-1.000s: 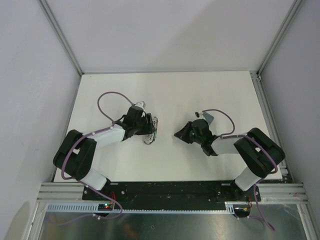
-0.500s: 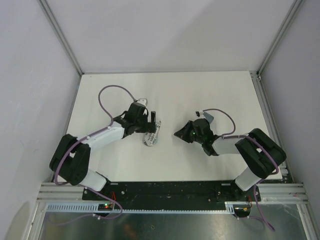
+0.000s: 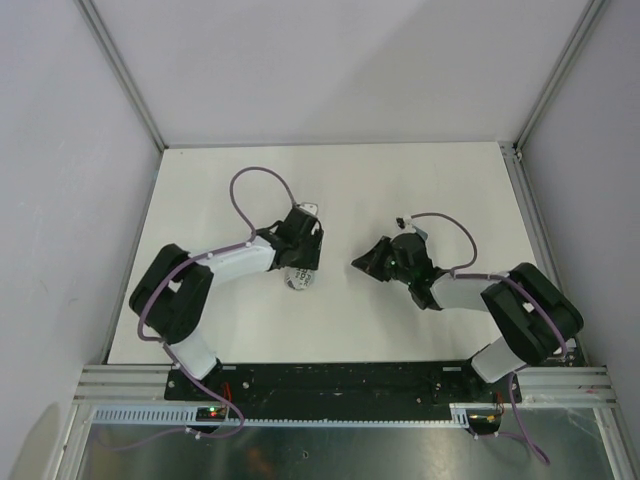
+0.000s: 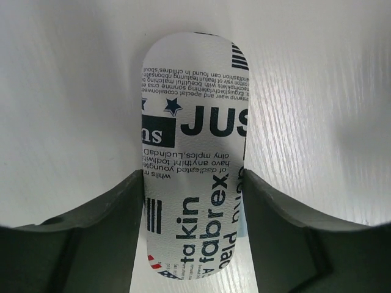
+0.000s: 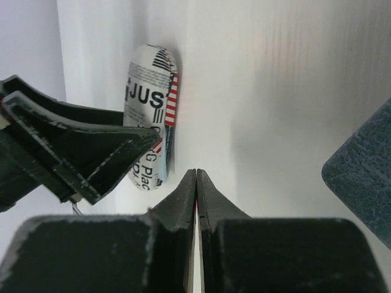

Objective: Organize the sunglasses
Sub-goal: Move the case with sunglasses to the center of the board, then reset both arms

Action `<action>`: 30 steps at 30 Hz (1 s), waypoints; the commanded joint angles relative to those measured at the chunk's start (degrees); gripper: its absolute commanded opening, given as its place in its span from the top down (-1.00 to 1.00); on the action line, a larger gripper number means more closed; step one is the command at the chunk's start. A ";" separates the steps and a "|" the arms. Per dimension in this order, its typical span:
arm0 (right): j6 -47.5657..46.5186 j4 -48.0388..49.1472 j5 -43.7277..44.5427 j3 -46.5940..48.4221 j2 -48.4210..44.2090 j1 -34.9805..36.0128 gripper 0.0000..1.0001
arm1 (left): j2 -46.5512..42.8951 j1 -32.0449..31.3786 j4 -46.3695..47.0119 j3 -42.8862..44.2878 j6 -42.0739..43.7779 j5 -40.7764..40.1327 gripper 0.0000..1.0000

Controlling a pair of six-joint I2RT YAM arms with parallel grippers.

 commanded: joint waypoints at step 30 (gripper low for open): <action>-23.95 -43.65 17.10 3.22 -55.40 -12.38 -0.99 | -21.16 1.42 0.35 11.90 1.40 0.24 -0.99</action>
